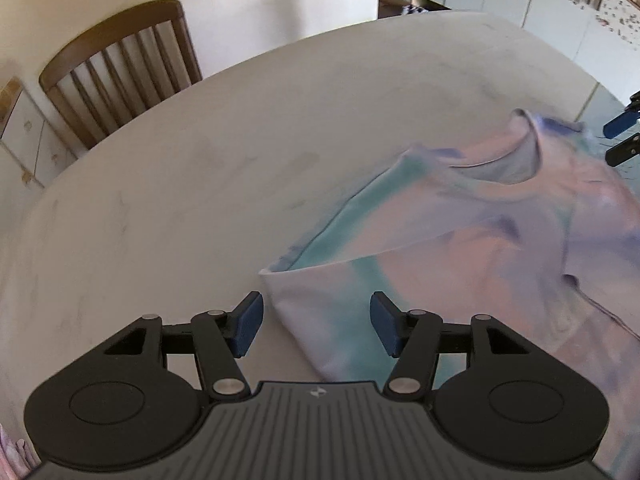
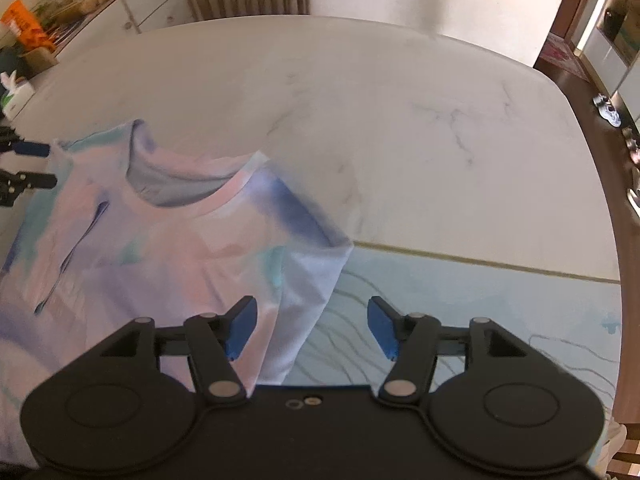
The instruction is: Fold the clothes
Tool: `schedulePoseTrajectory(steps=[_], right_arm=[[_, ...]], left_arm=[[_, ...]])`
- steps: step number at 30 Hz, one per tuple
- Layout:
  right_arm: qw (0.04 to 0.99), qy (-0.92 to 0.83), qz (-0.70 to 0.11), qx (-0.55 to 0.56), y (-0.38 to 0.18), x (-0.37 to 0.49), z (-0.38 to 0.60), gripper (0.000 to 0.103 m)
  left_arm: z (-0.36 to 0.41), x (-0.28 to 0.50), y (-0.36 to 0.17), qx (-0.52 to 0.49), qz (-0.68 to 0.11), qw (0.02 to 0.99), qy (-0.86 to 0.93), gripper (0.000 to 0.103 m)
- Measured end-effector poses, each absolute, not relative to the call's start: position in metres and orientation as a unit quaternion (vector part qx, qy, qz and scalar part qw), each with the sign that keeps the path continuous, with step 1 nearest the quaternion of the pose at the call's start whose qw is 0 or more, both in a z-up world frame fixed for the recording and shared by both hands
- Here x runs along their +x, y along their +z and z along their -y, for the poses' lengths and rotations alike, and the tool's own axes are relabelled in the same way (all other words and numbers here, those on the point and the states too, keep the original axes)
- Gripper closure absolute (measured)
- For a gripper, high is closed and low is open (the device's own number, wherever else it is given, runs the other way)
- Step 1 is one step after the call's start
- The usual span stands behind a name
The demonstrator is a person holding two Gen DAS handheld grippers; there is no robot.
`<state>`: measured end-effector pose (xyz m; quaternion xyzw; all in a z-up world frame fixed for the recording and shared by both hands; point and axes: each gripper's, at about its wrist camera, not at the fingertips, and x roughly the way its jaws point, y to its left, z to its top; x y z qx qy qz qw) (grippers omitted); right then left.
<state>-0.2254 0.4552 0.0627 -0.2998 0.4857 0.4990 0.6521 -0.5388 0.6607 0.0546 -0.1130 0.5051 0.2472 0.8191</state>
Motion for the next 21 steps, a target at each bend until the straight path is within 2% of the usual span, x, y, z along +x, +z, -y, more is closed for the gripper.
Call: schedulePoseTrajectory(steps=[14,16,18,19,21], right_arm=[[0.663,0.484,-0.473,-0.319,0.05,-0.231,-0.48,0.0],[0.659,0.495,-0.463,-0.327,0.051,-0.237,-0.48,0.0],[0.655,0.503,-0.458,-0.329,0.052,-0.241,-0.48,0.0],[0.653,0.507,-0.457,-0.329,0.052,-0.243,-0.481,0.0],[0.651,0.511,-0.452,-0.333,0.054,-0.248,-0.481,0.0]], left_arm=[[-0.67,-0.531,0.049,-0.141,-0.48,0.83,0.245,0.042],[-0.668,-0.529,0.049,-0.135,-0.481,0.832,0.243,0.049],[-0.665,-0.528,0.05,-0.136,-0.479,0.834,0.239,0.076],[-0.665,-0.526,0.051,-0.138,-0.479,0.833,0.238,0.08],[-0.665,-0.524,0.05,-0.137,-0.48,0.834,0.236,0.094]])
